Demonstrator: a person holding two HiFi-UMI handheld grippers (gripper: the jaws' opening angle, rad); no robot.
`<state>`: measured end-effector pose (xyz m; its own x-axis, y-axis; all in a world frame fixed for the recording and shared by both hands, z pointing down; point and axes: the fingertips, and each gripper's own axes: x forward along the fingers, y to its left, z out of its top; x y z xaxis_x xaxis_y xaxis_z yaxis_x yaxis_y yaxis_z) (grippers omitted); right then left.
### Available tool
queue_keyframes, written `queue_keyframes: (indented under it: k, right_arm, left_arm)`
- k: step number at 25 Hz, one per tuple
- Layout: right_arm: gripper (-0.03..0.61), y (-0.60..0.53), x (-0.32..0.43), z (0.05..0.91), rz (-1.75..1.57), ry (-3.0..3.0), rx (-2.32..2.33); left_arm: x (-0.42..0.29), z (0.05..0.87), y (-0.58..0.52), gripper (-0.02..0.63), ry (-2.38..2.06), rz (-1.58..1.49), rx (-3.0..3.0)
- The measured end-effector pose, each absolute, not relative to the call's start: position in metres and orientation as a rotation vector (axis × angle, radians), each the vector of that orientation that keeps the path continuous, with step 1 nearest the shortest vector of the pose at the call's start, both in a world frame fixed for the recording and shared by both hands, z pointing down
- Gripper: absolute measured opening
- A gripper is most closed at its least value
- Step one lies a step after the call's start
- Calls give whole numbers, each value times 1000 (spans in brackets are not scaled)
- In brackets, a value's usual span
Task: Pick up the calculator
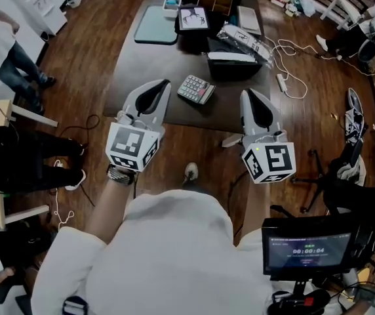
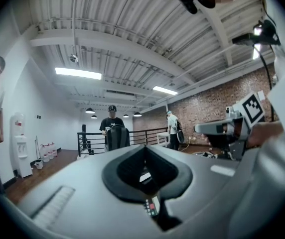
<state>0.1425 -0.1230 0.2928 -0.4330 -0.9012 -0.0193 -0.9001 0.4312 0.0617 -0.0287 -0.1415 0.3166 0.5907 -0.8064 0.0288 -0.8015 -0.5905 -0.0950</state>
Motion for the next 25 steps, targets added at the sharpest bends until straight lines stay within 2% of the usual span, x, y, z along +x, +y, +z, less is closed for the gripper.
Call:
queue_keyframes:
  k: [13, 25]
  right_arm:
    - [2, -189, 170, 306, -72, -2680, 1582]
    - [2, -206, 173, 305, -73, -2664, 1612]
  left_arm:
    - [4, 327, -198, 6, 1482, -147, -2738]
    - [2, 330, -221, 6, 1479, -161, -2739]
